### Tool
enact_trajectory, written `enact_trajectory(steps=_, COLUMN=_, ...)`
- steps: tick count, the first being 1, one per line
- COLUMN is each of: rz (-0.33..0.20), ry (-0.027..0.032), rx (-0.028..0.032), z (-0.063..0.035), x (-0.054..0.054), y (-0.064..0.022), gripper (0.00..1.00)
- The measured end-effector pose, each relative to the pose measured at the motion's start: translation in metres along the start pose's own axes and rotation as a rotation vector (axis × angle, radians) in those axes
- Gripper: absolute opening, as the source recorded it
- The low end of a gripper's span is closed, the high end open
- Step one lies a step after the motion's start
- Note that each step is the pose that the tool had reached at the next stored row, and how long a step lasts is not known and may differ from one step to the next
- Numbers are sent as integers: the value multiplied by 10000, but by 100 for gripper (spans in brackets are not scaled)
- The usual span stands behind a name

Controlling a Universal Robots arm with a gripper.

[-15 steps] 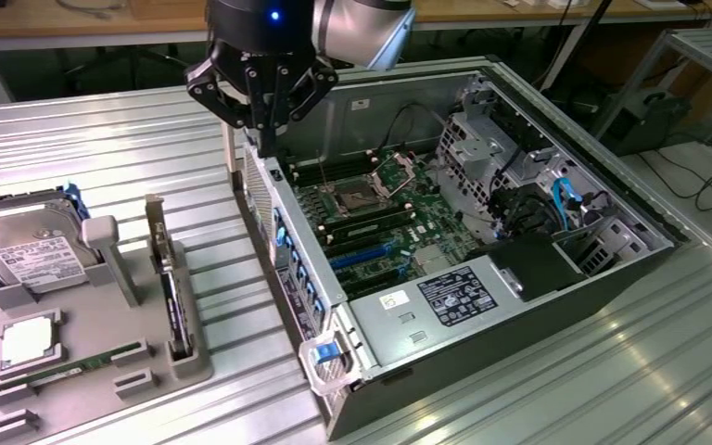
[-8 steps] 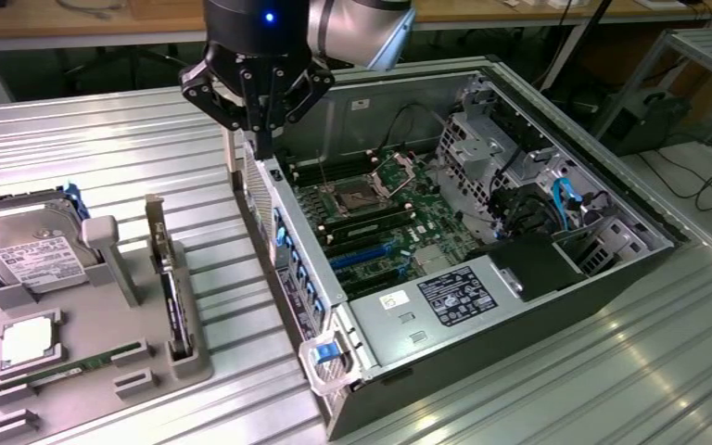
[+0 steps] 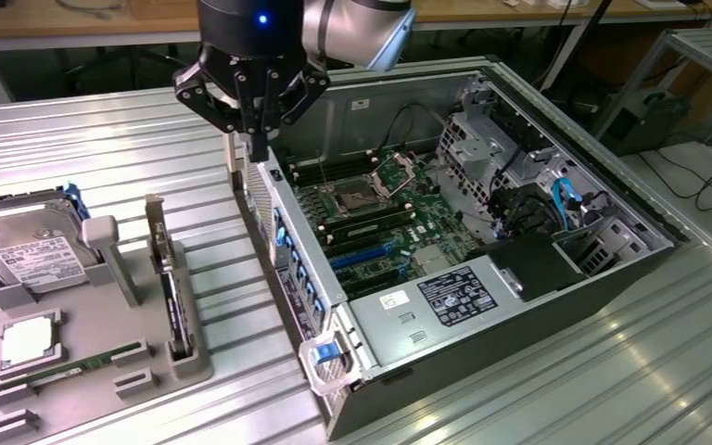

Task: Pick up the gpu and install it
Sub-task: 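Reach for the gpu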

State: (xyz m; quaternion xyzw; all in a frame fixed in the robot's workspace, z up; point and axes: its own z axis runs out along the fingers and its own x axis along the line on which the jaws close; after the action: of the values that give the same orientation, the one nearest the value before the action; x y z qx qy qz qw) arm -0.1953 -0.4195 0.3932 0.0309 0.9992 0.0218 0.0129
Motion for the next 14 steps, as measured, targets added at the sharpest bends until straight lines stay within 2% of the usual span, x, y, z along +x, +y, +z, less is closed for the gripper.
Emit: enact_trajectory(steps=14, rz=-16, ry=1, rx=0, z=-5, x=94, y=-52, gripper=11)
